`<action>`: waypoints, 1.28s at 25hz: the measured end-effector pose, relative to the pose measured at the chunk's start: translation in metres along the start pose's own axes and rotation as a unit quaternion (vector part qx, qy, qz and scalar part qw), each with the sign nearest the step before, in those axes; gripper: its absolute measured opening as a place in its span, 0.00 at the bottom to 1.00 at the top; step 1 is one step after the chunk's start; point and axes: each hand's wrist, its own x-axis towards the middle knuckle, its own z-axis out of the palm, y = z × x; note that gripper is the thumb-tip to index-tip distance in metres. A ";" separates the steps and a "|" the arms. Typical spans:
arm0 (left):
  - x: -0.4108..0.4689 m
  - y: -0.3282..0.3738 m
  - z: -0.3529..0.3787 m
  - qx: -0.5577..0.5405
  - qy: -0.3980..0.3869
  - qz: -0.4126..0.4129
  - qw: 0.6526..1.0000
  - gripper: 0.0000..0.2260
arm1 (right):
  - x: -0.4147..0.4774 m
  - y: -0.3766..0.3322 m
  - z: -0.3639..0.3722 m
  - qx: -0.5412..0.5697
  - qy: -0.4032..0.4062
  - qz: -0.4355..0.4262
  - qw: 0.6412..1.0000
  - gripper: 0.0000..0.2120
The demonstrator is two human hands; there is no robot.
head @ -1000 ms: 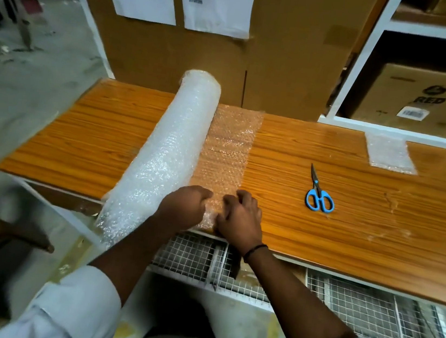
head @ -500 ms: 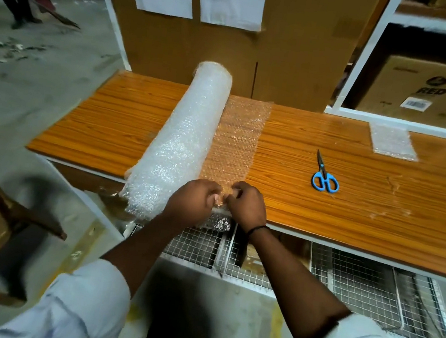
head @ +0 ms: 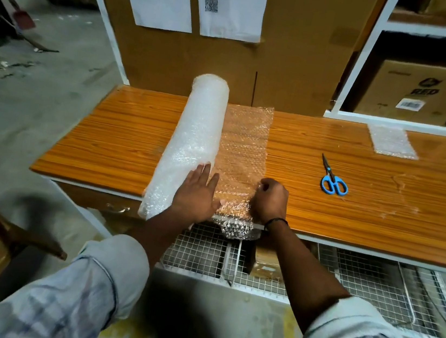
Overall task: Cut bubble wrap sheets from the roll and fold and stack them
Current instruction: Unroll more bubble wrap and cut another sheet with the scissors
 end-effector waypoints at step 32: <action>0.008 -0.049 -0.021 0.031 0.148 -0.046 0.987 0.31 | 0.007 0.033 -0.028 -0.293 0.044 -0.019 0.955 0.17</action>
